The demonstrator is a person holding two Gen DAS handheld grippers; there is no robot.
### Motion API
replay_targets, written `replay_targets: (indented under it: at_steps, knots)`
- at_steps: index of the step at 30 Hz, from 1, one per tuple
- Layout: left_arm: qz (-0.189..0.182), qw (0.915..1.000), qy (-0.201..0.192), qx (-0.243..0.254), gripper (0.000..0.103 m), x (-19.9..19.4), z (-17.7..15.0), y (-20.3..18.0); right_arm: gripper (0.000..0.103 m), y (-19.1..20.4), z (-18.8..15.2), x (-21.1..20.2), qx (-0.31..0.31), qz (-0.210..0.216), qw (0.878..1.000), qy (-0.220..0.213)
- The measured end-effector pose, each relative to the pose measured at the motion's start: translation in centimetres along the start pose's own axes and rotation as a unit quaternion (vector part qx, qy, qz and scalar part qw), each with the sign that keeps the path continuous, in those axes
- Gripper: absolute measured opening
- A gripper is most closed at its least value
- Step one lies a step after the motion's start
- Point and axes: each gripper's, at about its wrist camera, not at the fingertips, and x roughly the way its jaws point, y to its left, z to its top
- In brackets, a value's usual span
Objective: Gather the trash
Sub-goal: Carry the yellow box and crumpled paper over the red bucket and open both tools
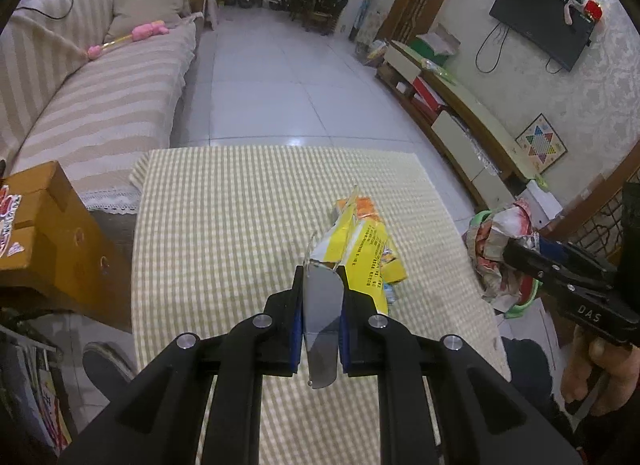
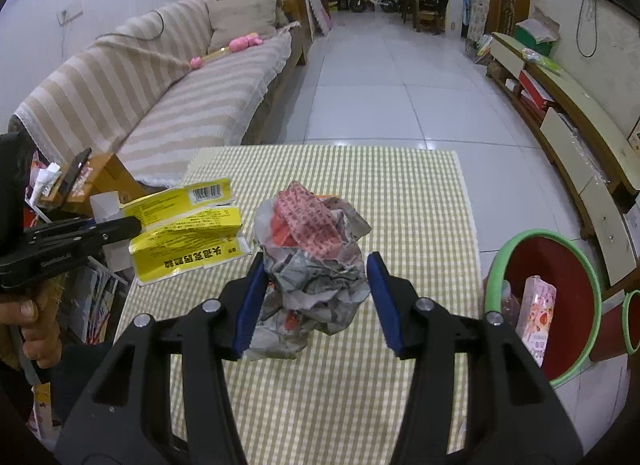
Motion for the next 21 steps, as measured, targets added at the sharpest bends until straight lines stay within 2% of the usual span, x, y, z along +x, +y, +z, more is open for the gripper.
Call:
replay_targets:
  at_steps: [9,21]
  knots:
    - [-0.006,0.9994,-0.021,0.026,0.011,-1.7,0.6,-4.7,0.049,-3.8,-0.8,-3.4,0.033,-0.015,0.999,-0.028]
    - [-0.042,0.9970,-0.013,0.063,0.011,-0.2,1.8,-11.6,0.049,-9.8,-1.2,-5.7,0.076,-0.040,0.995,-0.048]
